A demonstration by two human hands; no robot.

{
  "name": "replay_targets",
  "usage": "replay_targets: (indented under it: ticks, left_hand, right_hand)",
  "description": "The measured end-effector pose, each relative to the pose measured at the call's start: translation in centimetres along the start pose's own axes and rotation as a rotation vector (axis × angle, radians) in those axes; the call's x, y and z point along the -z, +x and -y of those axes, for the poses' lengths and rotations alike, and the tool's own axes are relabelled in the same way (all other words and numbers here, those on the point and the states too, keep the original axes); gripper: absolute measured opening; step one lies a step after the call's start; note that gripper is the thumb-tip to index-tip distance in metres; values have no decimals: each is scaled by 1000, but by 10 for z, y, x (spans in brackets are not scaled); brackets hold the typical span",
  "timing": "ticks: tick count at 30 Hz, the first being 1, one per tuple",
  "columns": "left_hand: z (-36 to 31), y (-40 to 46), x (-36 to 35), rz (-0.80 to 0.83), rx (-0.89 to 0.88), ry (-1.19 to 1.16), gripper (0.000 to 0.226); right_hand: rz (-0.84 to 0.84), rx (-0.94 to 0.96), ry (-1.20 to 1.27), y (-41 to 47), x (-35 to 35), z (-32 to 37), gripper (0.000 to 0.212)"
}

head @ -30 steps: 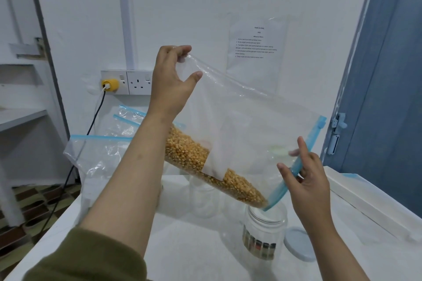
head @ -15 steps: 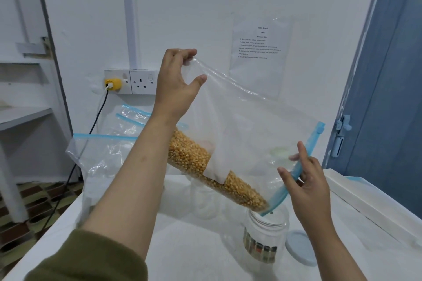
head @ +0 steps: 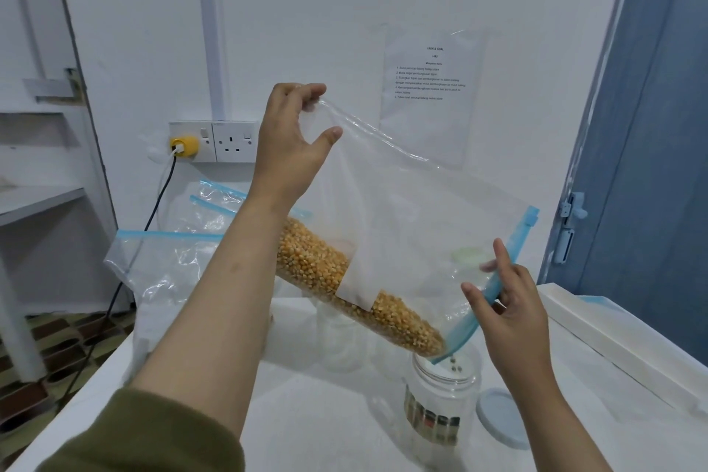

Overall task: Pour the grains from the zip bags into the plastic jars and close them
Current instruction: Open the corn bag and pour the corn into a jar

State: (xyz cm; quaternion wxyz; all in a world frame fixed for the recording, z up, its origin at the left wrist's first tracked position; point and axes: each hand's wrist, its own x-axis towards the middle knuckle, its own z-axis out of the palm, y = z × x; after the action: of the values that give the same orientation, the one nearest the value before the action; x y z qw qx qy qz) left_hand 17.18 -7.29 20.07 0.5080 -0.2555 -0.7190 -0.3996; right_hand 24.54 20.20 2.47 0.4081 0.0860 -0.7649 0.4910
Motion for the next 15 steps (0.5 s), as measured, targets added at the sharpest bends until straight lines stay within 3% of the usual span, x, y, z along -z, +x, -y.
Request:
replay_targets:
  ticks: [15]
  left_hand:
    - [-4, 1, -2, 11, -13, -14, 49]
  right_hand:
    - [-9, 8, -5, -2, 4, -1, 69]
